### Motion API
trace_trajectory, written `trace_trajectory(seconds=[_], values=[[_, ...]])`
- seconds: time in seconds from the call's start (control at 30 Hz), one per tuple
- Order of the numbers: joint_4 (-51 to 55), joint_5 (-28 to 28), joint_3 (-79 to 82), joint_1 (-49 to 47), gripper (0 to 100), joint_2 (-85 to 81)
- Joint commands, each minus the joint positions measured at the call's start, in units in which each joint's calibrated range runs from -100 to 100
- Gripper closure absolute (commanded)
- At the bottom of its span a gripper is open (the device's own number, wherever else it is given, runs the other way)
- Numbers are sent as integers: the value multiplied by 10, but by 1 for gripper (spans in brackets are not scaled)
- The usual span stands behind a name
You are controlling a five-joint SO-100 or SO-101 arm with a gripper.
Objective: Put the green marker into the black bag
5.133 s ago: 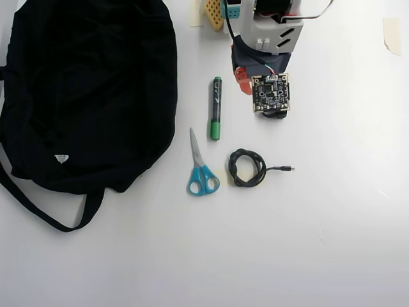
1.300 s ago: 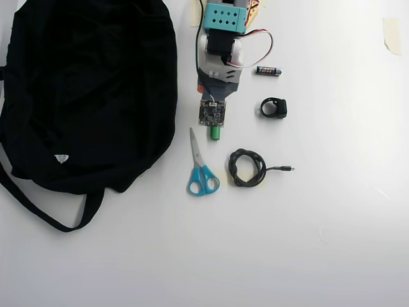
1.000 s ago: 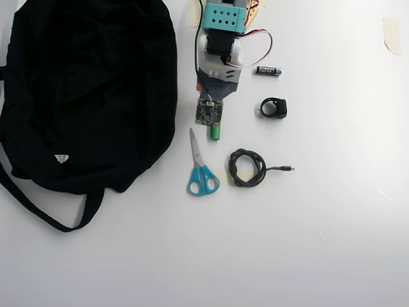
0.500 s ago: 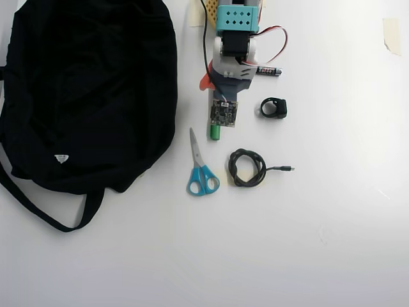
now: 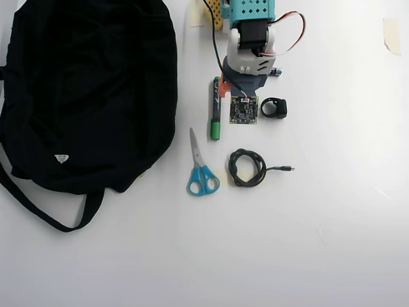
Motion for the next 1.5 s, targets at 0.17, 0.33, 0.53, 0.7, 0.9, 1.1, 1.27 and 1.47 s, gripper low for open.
trace_trajectory(seconds=[0.17,0.33,0.53,0.7,0.9,1.1,1.27,1.47], values=[[3,-2,-12,-4,70,-12],[-4,-2,12,-4,69,-12],[-17,-2,33,-3,69,-10],[-37,-2,45,-2,69,-10],[-47,-2,46,6,68,-2],[-73,-2,47,12,66,30],[-85,-2,47,21,66,42],[-102,-2,47,31,66,72]])
